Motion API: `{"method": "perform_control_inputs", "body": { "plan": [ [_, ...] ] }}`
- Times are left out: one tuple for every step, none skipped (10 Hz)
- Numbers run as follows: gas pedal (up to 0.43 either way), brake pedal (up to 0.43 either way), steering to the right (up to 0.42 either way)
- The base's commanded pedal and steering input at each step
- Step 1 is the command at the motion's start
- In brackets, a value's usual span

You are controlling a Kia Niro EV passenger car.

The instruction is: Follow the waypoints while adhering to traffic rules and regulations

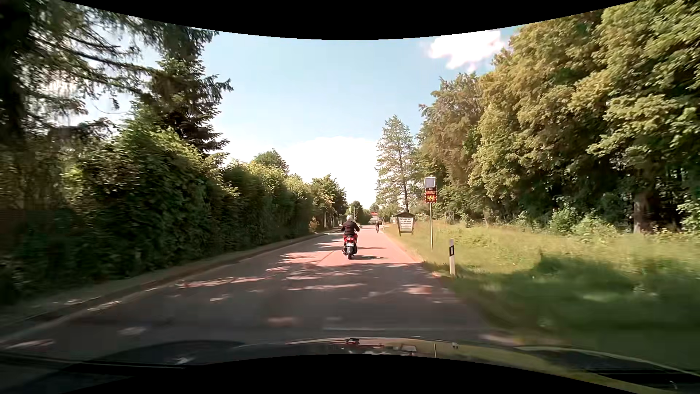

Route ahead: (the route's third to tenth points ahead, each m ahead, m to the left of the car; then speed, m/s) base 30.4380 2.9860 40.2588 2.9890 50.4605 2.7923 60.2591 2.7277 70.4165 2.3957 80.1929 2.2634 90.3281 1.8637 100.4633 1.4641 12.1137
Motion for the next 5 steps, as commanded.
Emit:
{"method": "perform_control_inputs", "body": {
  "plan": [
    [0.28, 0.006, -0.003],
    [0.28, 0.006, -0.004],
    [0.28, 0.006, -0.003],
    [0.28, 0.006, -0.003],
    [0.28, 0.006, -0.002]
  ]
}}
